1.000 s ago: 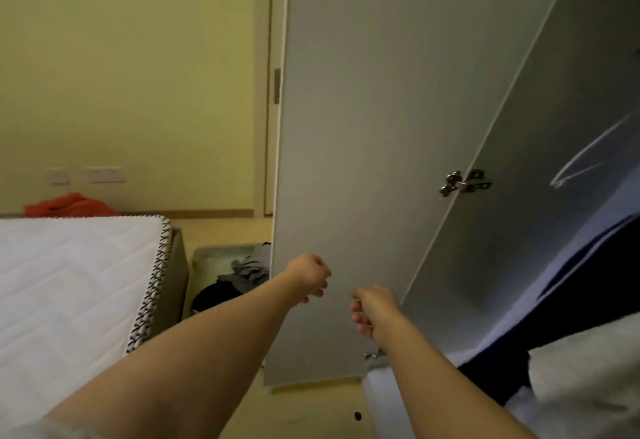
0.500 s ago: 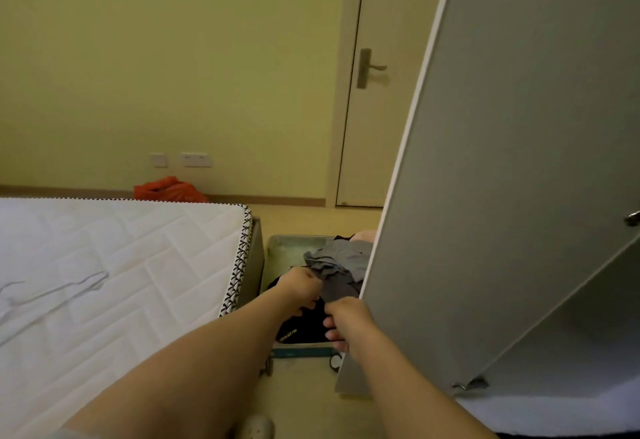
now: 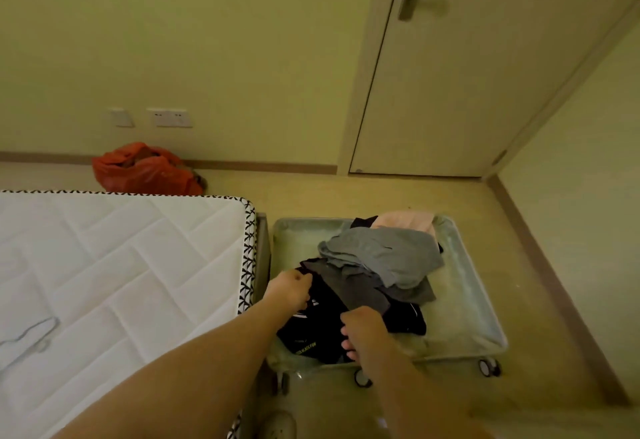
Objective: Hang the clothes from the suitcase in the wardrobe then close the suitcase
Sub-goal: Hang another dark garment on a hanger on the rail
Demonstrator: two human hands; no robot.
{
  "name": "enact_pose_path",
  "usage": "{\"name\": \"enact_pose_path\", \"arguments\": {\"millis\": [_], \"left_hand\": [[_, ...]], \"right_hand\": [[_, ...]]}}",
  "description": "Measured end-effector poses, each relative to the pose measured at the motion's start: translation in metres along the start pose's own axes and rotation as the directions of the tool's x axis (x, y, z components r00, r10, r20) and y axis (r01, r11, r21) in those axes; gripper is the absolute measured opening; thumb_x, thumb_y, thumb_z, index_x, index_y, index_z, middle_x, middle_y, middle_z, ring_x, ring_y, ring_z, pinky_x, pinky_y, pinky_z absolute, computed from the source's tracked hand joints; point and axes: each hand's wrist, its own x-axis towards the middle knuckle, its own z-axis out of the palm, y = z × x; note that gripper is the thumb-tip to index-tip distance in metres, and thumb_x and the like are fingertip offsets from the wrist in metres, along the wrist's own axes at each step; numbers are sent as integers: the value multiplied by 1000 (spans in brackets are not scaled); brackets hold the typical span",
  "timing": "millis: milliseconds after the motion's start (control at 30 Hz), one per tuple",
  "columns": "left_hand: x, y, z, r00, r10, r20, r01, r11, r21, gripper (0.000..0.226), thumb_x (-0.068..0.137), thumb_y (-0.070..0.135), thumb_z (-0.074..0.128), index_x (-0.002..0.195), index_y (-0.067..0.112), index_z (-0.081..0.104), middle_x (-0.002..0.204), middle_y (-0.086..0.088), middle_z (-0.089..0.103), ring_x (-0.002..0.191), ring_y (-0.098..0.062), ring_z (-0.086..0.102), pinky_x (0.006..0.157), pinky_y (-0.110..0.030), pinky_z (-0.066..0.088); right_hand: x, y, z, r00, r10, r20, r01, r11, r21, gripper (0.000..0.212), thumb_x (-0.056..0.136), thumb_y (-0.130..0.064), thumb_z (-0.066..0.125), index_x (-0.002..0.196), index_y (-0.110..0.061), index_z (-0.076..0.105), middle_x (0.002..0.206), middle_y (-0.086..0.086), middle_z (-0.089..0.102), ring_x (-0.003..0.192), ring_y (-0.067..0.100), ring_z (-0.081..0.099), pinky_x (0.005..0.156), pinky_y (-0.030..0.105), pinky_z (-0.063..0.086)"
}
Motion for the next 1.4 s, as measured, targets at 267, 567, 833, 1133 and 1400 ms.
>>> {"name": "enact_pose_path", "arguments": {"millis": [267,567,833,1133,1400], "left_hand": [[137,-35,-5,987,-140,76,136,989,53,30,98,26,45,69,20,48,76,-5,55,77,-24,54,84,-39,53],[289,-118,56,967,-218,129,205,973,107,18,98,28,44,83,21,53,90,-5,58,82,-21,57,83,-36,52],[405,-224,155,930,-361,73,362,932,-2,19,98,12,41,93,16,58,105,-19,53,75,-26,51,65,-32,42],[473,-265,201,806,-577,132,557,664,-499,79,90,19,62,150,33,13,148,-18,31,125,-37,44,104,-50,40],[472,-260,202,817,-538,207,569,696,-439,52,94,12,54,142,8,34,135,-15,51,119,-30,52,82,-32,40]], "right_hand": [[136,0,49,996,85,27,-81,990,-114,12,97,-13,43,86,-11,49,72,5,41,58,17,35,56,29,31],[311,49,106,988,127,90,-100,961,-259,20,96,-14,43,76,-14,43,65,3,36,52,15,29,51,28,27],[441,126,132,985,148,93,-113,944,-309,7,98,-15,43,97,-9,47,76,4,44,66,15,42,56,26,35],[522,180,161,971,227,68,-213,961,-174,24,93,-10,44,70,-13,41,69,4,43,61,15,41,53,26,34],[521,171,163,959,253,126,-246,967,-69,17,94,-10,43,77,-11,41,72,5,46,57,15,42,53,25,36]]}}
